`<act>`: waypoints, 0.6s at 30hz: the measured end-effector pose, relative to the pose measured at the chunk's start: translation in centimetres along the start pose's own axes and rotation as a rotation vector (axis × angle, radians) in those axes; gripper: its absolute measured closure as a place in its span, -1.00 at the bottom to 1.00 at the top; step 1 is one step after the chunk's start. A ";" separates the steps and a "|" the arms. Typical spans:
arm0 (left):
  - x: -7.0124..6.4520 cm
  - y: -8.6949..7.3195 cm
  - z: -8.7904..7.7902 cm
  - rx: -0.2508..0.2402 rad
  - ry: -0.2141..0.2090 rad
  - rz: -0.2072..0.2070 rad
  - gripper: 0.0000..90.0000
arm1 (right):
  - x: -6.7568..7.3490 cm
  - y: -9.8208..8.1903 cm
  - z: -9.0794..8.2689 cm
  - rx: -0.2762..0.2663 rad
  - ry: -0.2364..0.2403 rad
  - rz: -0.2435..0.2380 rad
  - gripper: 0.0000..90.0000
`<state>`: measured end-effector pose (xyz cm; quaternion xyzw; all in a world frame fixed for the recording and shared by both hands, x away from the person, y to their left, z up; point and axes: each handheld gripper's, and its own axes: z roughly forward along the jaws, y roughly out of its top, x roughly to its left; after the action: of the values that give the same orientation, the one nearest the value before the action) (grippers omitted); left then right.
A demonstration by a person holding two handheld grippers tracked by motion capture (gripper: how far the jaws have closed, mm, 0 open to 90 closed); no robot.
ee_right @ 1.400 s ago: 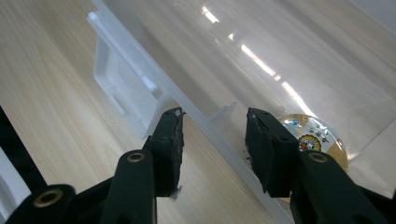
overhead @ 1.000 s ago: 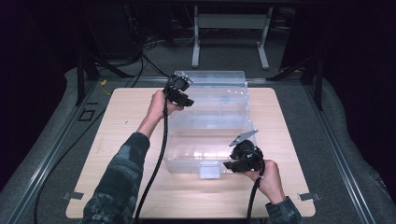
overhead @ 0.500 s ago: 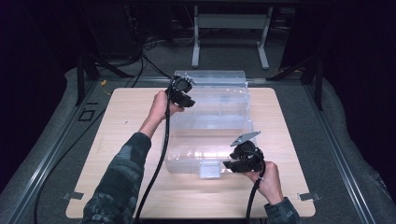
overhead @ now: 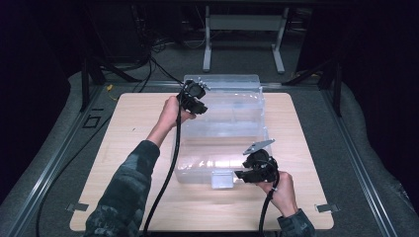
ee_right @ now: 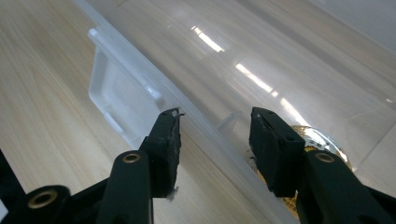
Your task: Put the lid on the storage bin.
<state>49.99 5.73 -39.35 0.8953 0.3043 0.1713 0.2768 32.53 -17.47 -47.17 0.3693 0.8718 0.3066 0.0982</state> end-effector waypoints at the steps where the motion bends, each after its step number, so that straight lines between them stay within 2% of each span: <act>1: -0.1 0.0 -0.1 0.003 0.000 0.005 0.68 | 0.1 0.0 0.0 0.004 -0.007 0.005 0.17; 3: -0.2 0.0 -0.2 0.009 -0.005 0.013 0.71 | 0.1 -0.1 0.1 -0.005 -0.008 0.007 0.13; 5: -0.2 0.0 -0.3 0.013 -0.006 0.024 0.72 | 0.2 -0.1 0.1 0.001 -0.028 0.002 0.13; 11: -0.3 0.0 -0.5 0.003 -0.012 0.020 0.73 | 0.4 -0.2 0.1 -0.013 -0.043 -0.003 0.11; 15: -0.4 0.1 -0.7 0.005 -0.021 0.021 0.73 | 0.9 -0.5 0.0 -0.036 -0.083 -0.003 0.09; 18: -0.4 0.2 -0.9 0.008 -0.026 0.033 0.74 | 0.9 -0.5 0.0 -0.043 -0.091 -0.006 0.08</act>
<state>49.34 5.72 -38.62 0.9036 0.2863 0.1627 0.2741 31.60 -17.07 -47.41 0.3780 0.8608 0.3077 0.1466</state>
